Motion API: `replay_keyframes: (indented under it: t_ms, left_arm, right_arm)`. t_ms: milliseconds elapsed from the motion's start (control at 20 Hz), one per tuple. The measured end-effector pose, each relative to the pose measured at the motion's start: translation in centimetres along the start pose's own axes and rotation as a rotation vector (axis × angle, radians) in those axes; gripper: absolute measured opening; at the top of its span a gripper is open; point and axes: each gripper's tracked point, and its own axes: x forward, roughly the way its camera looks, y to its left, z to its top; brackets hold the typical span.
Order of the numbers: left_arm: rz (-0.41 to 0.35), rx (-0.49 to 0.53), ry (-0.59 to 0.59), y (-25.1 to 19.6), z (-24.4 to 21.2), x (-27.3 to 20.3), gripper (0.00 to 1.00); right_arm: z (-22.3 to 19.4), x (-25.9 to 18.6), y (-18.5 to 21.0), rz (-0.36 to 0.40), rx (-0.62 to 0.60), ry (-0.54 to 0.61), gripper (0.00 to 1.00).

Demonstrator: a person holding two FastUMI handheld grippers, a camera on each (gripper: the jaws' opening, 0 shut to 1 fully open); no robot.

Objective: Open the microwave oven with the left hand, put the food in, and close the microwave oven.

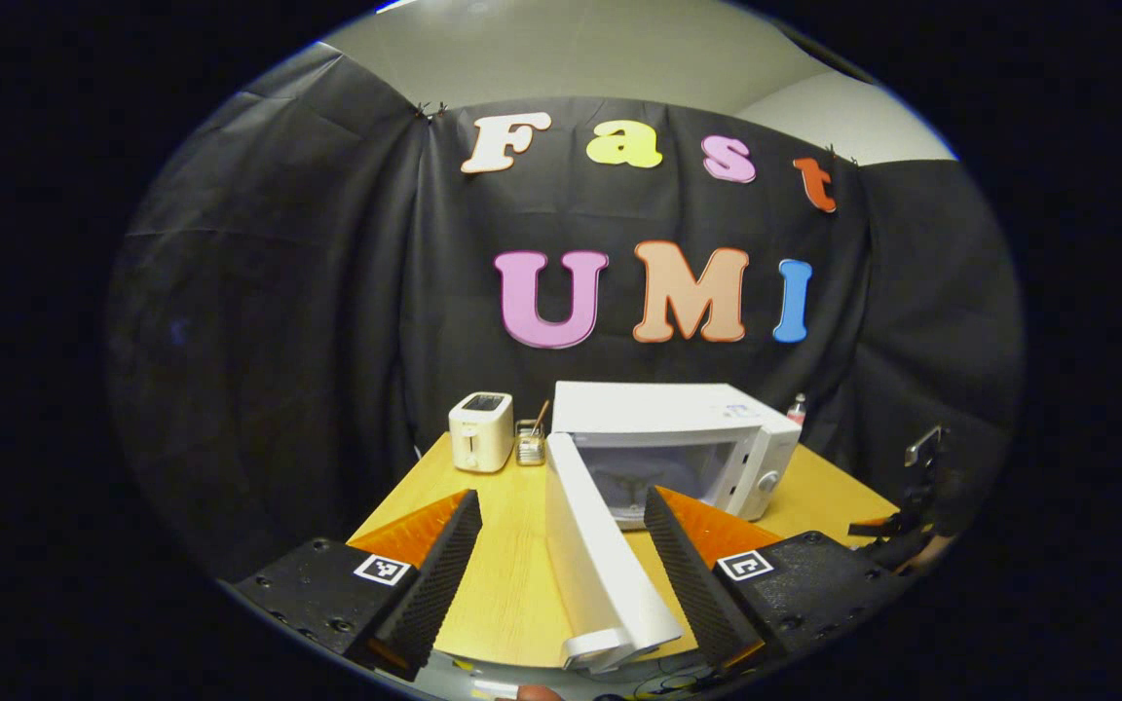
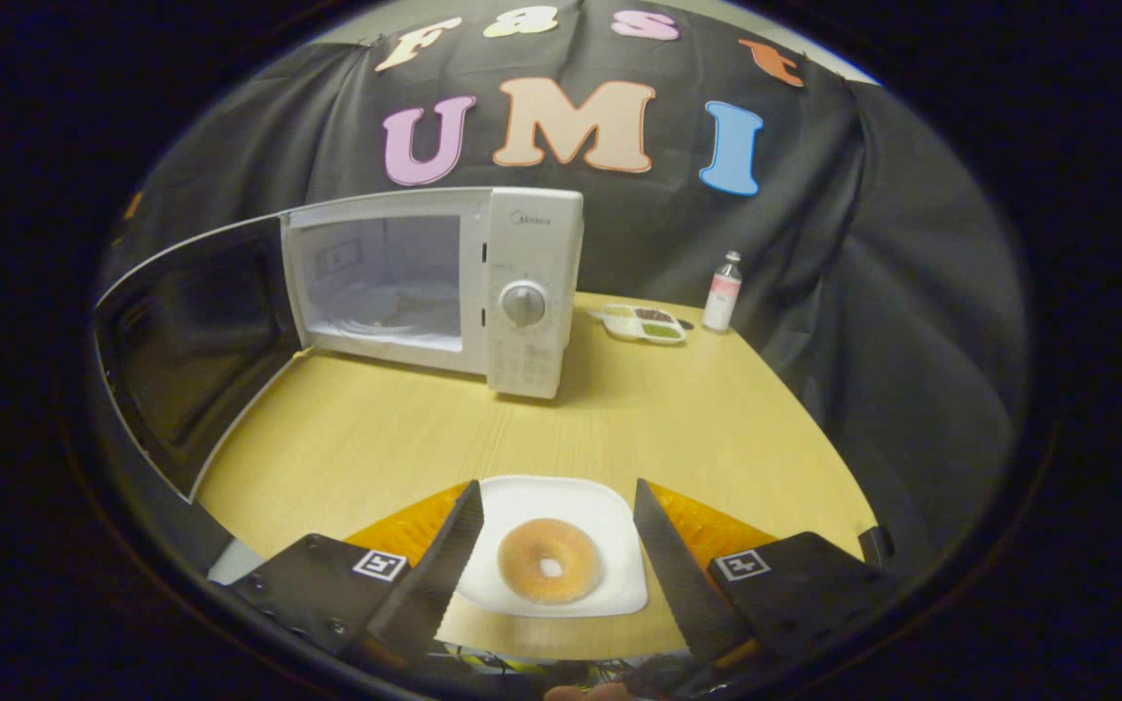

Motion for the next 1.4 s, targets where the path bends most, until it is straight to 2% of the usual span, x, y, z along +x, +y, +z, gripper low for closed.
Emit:
replay_keyframes:
  t_ms: [150, 200, 450, 750, 900, 950, 1050, 1100, 1150, 1250, 1300, 1400]
  left_arm:
    - [-0.002, -0.054, -0.112, -1.4, 3.8, 1.4, 0.99]
    - [-0.011, -0.07, -0.136, -2.1, 4.7, 1.6, 0.96]
    - [0.007, -0.061, -0.229, -3.1, 8.2, 2.5, 0.94]
    - [0.061, -0.064, -0.228, -2.1, 8.7, 2.8, 0.95]
    - [0.089, -0.068, -0.221, -1.4, 8.5, 3.0, 0.95]
    - [0.091, -0.061, -0.214, -1.4, 8.4, 2.9, 0.92]
    - [0.086, -0.052, -0.213, -1.5, 8.4, 2.9, 0.95]
    - [0.081, -0.046, -0.215, -1.6, 8.5, 2.9, 0.95]
    - [0.078, -0.04, -0.219, -1.6, 8.6, 2.9, 0.95]
    - [0.072, -0.032, -0.226, -1.8, 8.8, 2.8, 0.93]
    - [0.069, -0.03, -0.227, -1.8, 8.8, 2.8, 0.95]
    - [0.065, -0.029, -0.232, -1.8, 8.9, 2.9, 0.94]
  right_arm:
    - [-1.7, 0.8, 0.0, -0.006, 0.009, 0.042, 0.99]
    - [-2.2, 1.0, 0.0, -0.01, -0.005, 0.057, 0.98]
    - [-4.5, 1.6, 0.3, 0.001, -0.06, 0.108, 0.99]
    - [-6.1, 2.5, 0.0, -0.014, -0.044, 0.153, 0.99]
    - [-6.2, 2.8, 0.3, 0.004, -0.038, 0.157, 0.99]
    - [-6.4, 2.7, 0.7, 0.017, -0.034, 0.168, 0.99]
    - [-6.5, 3.2, 0.8, 0.025, -0.024, 0.175, 0.93]
    - [-6.3, 3.1, 0.8, 0.025, -0.016, 0.179, 0.81]
    - [-6.5, 3.1, 0.8, 0.021, -0.011, 0.188, 0.81]
    - [-6.5, 3.2, 0.8, 0.021, 0.0, 0.202, 0.72]
    - [-6.3, 3.2, 0.6, 0.012, -0.005, 0.203, 0.72]
    - [-6.3, 3.3, 0.8, 0.019, 0.003, 0.218, 0.66]
